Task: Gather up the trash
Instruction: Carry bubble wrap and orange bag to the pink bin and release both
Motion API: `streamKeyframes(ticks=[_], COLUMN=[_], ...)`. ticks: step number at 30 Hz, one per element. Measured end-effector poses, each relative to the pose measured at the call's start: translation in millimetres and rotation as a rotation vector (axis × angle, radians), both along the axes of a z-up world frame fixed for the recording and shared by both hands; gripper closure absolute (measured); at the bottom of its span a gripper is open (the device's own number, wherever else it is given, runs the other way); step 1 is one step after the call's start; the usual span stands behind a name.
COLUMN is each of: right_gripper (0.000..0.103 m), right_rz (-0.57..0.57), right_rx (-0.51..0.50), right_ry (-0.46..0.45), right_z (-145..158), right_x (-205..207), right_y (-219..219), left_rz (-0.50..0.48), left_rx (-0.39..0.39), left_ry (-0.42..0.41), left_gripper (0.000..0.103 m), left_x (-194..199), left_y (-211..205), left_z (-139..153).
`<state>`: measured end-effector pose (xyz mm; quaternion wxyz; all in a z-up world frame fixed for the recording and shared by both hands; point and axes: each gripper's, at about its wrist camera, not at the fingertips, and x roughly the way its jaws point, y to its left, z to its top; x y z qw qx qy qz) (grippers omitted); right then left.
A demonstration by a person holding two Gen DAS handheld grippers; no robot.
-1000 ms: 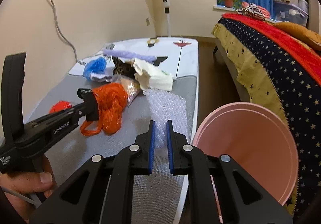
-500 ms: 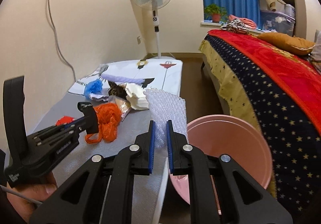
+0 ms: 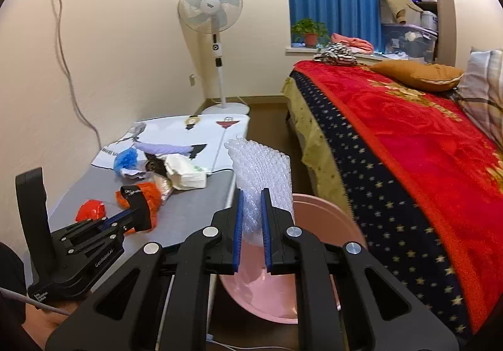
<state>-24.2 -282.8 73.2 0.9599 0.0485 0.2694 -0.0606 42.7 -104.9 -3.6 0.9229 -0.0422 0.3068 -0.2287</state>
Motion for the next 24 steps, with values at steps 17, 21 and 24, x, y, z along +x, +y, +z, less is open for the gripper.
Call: streamKeyframes(ticks=[17, 21, 24], right_gripper=[0.092, 0.091, 0.091], right_rz=[-0.108, -0.121, -0.129], right_rx=[0.105, 0.11, 0.108], right_ry=[0.059, 0.081, 0.091], right_z=[-28.6, -37.1, -40.6], right_x=[13.4, 20.1, 23.8], right_y=[-50.4, -54.7, -57.2], left_rz=[-0.175, -0.215, -0.236], left_rx=[0.005, 0.004, 0.006], left_ry=[0.018, 0.039, 0.053], left_gripper=[0.099, 0.099, 0.099], left_x=[2.8, 5.6, 7.0], left_y=[-68.5, -81.6, -89.3], left_z=[-14.9, -22.4, -28.5])
